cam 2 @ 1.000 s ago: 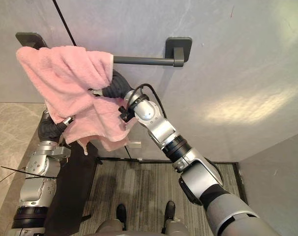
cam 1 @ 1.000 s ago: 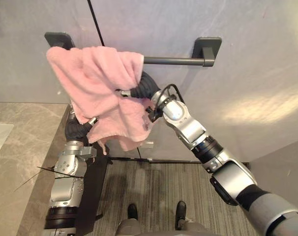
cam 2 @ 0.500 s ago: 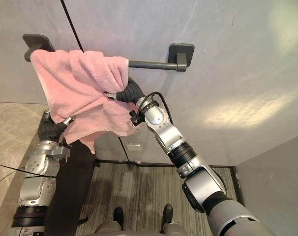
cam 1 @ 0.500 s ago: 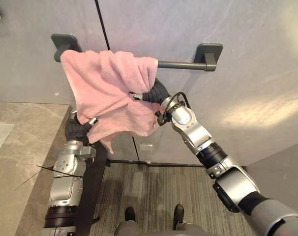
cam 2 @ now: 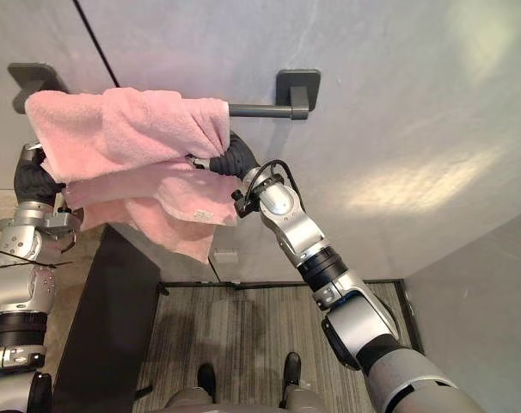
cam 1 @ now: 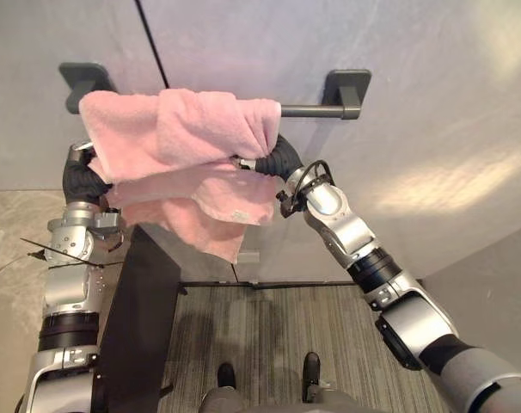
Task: Organize washtable
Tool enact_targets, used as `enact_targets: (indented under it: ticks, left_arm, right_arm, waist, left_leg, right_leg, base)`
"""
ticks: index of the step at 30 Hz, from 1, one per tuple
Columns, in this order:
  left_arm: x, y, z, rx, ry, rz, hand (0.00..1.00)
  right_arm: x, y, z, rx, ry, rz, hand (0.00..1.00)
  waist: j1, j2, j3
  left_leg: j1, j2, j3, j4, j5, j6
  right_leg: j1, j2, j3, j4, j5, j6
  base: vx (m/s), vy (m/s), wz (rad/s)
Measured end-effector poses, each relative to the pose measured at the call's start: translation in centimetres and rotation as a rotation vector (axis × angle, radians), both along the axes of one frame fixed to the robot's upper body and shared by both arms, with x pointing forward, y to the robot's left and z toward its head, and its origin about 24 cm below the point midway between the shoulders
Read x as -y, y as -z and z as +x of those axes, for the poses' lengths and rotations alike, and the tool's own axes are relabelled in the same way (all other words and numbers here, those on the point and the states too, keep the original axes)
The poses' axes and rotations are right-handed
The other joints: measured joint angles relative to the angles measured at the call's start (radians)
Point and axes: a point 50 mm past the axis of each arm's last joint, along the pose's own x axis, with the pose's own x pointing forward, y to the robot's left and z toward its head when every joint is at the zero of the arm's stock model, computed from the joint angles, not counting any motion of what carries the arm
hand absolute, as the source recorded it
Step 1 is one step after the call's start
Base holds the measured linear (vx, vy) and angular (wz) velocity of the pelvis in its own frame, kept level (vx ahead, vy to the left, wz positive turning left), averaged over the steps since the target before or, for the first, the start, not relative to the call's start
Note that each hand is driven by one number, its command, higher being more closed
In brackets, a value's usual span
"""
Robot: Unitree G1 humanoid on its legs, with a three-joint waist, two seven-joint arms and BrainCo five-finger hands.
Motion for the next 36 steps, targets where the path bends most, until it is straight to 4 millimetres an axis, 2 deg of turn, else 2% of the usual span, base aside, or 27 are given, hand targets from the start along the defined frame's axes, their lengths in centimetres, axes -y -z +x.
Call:
enact_targets:
  ticks: [10, 14, 18, 19, 20, 21, 23, 25, 28, 32, 36]
  left_arm:
    - [0.3, -0.1, 0.3, -0.004, 0.055, 0.018, 1.0]
    - [0.3, 0.3, 0.6, -0.019, 0.06, -0.003, 1.0]
    - [0.4, 0.5, 0.6, -0.019, 0.066, -0.019, 1.0]
    - [0.5, 0.7, 0.6, -0.022, 0.067, -0.024, 1.0]
    - [0.5, 0.8, 0.6, -0.023, 0.068, -0.032, 1.0]
    - [0.5, 1.1, 0.6, -0.029, 0.068, -0.045, 0.0]
    - [0.0, 1.7, 0.6, -0.05, 0.047, -0.071, 0.0]
    - [-2.8, 3.4, -0.5, -0.092, -0.092, -0.17, 0.0]
    - [-5.4, 5.7, -2.9, -0.142, -0.191, -0.248, 0.0]
    - [-5.7, 7.4, -4.2, -0.206, -0.186, -0.251, 0.0]
    - [-5.8, 7.5, -4.3, -0.226, -0.157, -0.232, 0.0]
  right_arm:
    - [1.4, -0.1, 0.8, -0.014, 0.02, -0.021, 1.0]
    - [1.5, -0.1, 0.9, -0.019, 0.014, -0.022, 1.0]
    - [1.5, -0.2, 1.1, -0.021, 0.02, -0.027, 1.0]
    - [1.6, -0.2, 1.1, -0.023, 0.022, -0.029, 0.0]
    - [1.6, -0.2, 1.1, -0.023, 0.022, -0.029, 0.0]
    - [1.7, -0.2, 1.2, -0.023, 0.025, -0.031, 0.0]
    - [1.9, -0.2, 1.2, -0.023, 0.027, -0.034, 0.0]
    - [3.1, -0.1, 1.4, -0.025, 0.034, -0.048, 0.0]
    - [5.4, 0.1, 1.6, -0.019, 0.07, -0.09, 0.0]
    - [6.8, -0.1, 1.9, -0.021, 0.11, -0.087, 0.0]
    - [8.1, -0.4, 2.1, -0.01, 0.144, -0.103, 0.0]
  waist:
    - [0.006, 0.0, 0.0]
    - [-0.017, 0.0, 0.0]
    - [-0.018, 0.0, 0.0]
    - [-0.017, 0.0, 0.0]
    - [-0.017, 0.0, 0.0]
    - [-0.017, 0.0, 0.0]
    - [-0.017, 0.0, 0.0]
    - [-0.023, 0.0, 0.0]
    - [-0.02, 0.001, 0.001]
    - [-0.015, 0.002, 0.001]
    - [-0.015, 0.002, 0.002]
  left_leg:
    - [-0.004, 0.001, -0.014, -0.006, 0.0, 0.0]
    - [-0.019, -0.006, -0.04, -0.004, 0.005, 0.005]
    - [-0.019, -0.013, -0.039, -0.004, 0.005, 0.006]
    - [-0.019, -0.014, -0.039, -0.005, 0.005, 0.006]
    - [-0.019, -0.014, -0.039, -0.005, 0.005, 0.006]
    - [-0.019, -0.013, -0.039, -0.005, 0.005, 0.006]
    - [-0.018, -0.013, -0.039, -0.005, 0.005, 0.006]
    - [-0.016, -0.013, -0.037, -0.005, 0.005, 0.006]
    - [-0.016, -0.013, -0.037, -0.008, 0.006, 0.006]
    - [-0.017, -0.011, -0.04, -0.013, 0.012, -0.002]
    - [-0.017, -0.008, -0.034, -0.013, 0.014, -0.007]
  right_leg:
    - [-0.001, -0.005, -0.011, -0.001, 0.004, -0.003]
    - [-0.001, -0.012, -0.035, -0.001, 0.004, -0.002]
    - [-0.001, -0.016, -0.033, -0.001, 0.008, 0.003]
    - [-0.001, -0.017, -0.033, -0.002, 0.008, 0.003]
    - [-0.001, -0.017, -0.033, -0.002, 0.008, 0.003]
    - [-0.001, -0.017, -0.033, -0.002, 0.008, 0.003]
    - [-0.001, -0.016, -0.033, -0.001, 0.008, 0.003]
    - [-0.001, -0.016, -0.031, -0.001, 0.009, 0.004]
    - [-0.002, -0.017, -0.033, -0.002, 0.009, 0.004]
    - [-0.002, -0.017, -0.034, -0.005, 0.01, 0.003]
    - [-0.006, -0.016, -0.031, -0.005, 0.011, 0.002]
  base:
    - [-0.02, -0.001, 0.0]
    - [-0.01, 0.007, 0.17]
    - [0.0, 0.0, 0.03]
    - [0.0, 0.0, 0.0]
    - [0.0, 0.0, 0.0]
    - [0.0, 0.0, 0.0]
    - [0.0, 0.0, 0.0]
    - [0.0, 0.0, 0.0]
    - [0.0, 0.0, 0.0]
    - [-0.03, -0.004, 0.02]
    - [-0.02, -0.005, -0.06]
